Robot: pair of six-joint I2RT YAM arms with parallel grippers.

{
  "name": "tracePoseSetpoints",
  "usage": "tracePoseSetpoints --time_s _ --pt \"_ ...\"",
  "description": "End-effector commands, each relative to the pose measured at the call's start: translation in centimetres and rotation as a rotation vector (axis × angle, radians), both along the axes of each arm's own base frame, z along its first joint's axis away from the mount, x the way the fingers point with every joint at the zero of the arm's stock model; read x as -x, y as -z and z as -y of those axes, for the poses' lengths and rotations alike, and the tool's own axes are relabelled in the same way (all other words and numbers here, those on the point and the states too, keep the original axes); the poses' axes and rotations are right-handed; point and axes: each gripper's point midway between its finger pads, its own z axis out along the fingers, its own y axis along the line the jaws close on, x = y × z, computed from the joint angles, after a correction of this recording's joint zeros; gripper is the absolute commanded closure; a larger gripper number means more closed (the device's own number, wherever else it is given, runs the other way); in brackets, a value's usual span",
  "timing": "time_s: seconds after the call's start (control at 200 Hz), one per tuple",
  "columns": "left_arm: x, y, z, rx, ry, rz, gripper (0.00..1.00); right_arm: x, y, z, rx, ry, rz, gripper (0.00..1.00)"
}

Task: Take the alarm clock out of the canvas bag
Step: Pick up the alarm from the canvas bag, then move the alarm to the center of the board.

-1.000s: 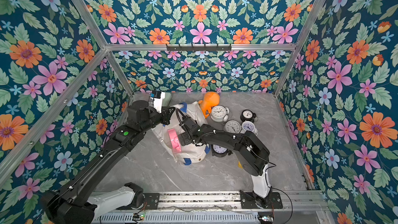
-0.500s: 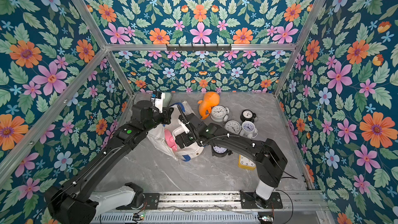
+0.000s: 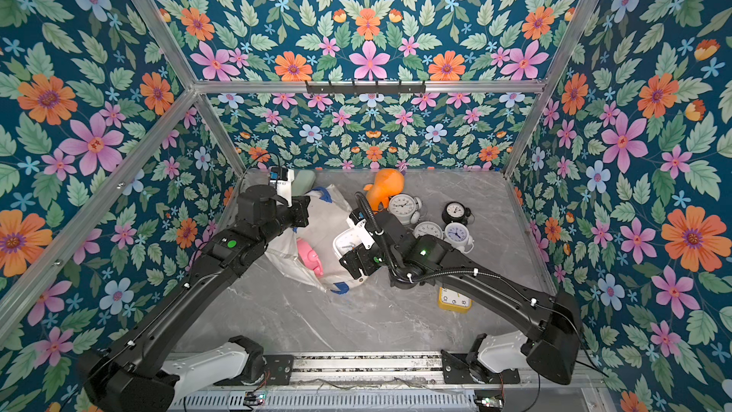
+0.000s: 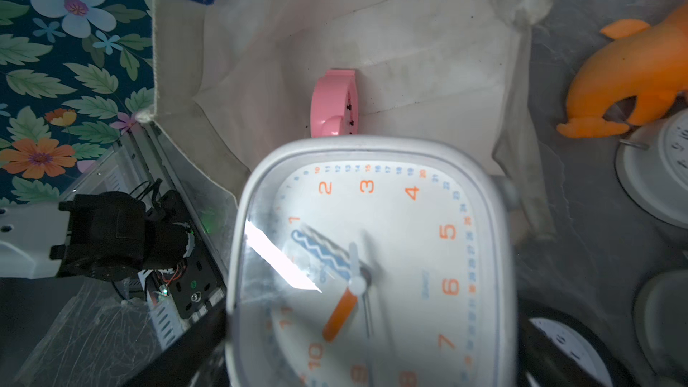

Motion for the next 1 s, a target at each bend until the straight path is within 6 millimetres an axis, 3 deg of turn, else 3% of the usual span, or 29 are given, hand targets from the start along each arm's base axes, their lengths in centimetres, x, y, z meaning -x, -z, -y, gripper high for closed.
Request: tracePoseSetpoints --time_s 0.0,0.23,0.36,0.58,0.845,0.995 --pt "-0.4 -1.1 -0.1 0.017 -0.017 0.034 1.0 0.9 0.9 2.7 0.053 0.055 -0.029 0.26" --pt "-0.5 -1.0 0.1 0.017 -0.01 0.03 1.0 2.7 3.6 9.1 0.142 0.23 -0.124 0.28" --pt "-0.7 -1.1 0.4 0.024 0.0 0.031 1.0 3.6 5.5 11.2 0.151 0.318 -0.18 0.29" --pt "-0.8 -1.0 0.8 0.032 0.015 0.027 1.0 4.9 10.3 12.3 0.117 0.424 -0.299 0.31" --pt "-0.7 -1.0 0.8 0.036 0.02 0.026 1.0 4.1 15.0 13.0 0.106 0.521 -0.303 0.32" --pt "-0.7 -0.9 0.8 0.036 0.02 0.026 1.0 3.7 16.6 12.1 0.095 0.524 -0.326 0.33"
